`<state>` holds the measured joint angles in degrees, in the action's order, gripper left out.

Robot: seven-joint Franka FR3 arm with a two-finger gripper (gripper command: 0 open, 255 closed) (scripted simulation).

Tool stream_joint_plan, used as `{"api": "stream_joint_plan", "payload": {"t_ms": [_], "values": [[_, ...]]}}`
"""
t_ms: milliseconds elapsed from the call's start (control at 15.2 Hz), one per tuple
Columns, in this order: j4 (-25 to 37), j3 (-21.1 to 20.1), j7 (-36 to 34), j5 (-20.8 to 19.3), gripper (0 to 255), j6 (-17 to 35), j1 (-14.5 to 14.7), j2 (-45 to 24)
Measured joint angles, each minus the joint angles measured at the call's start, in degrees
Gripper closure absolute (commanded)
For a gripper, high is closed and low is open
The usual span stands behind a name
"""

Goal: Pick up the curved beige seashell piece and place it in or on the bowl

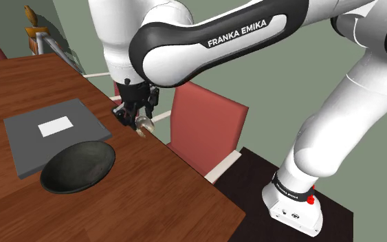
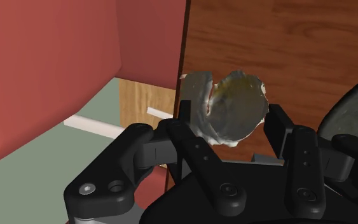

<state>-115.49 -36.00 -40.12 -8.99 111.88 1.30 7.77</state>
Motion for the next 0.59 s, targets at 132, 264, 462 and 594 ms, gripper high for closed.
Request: {"api": "stream_joint_plan", "payload": {"t_ms": [132,264,462,594], "values": [[1.06,0.17,0.53,0.37,255,-1.37,-0.02,0.46],[2.72,0.18,0.80,0.42,255,-2.97,-0.03,0.40],[4.65,0.34,1.41,0.67,255,-5.05,-0.09,0.67],[8.02,-1.07,-0.64,-0.90,255,-6.60,0.33,-2.07]]}}
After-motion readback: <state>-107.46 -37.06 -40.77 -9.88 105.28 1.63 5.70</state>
